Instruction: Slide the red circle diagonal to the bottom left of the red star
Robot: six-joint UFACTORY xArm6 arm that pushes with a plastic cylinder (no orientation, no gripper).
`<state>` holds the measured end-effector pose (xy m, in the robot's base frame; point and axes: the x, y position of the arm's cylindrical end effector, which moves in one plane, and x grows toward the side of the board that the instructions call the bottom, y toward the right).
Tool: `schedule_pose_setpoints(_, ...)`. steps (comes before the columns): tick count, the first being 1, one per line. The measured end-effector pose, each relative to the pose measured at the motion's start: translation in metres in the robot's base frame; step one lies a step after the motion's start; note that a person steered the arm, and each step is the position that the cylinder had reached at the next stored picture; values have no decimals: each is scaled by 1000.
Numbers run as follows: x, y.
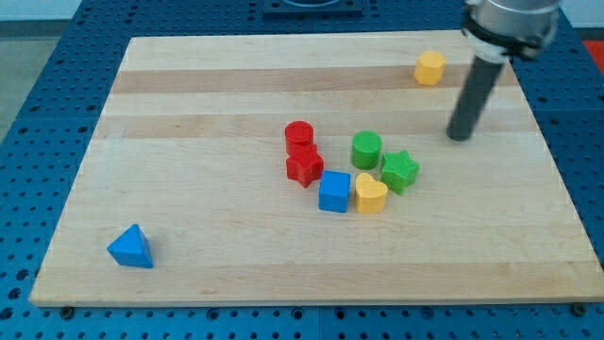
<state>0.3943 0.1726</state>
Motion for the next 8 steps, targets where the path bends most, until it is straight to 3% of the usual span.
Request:
schedule_pose_setpoints(1, -40, -39)
schedule_pose_setpoints(2, -52, -62)
schedule_pose_setpoints(6, 43, -217)
schedule_pose_setpoints(8, 78, -254)
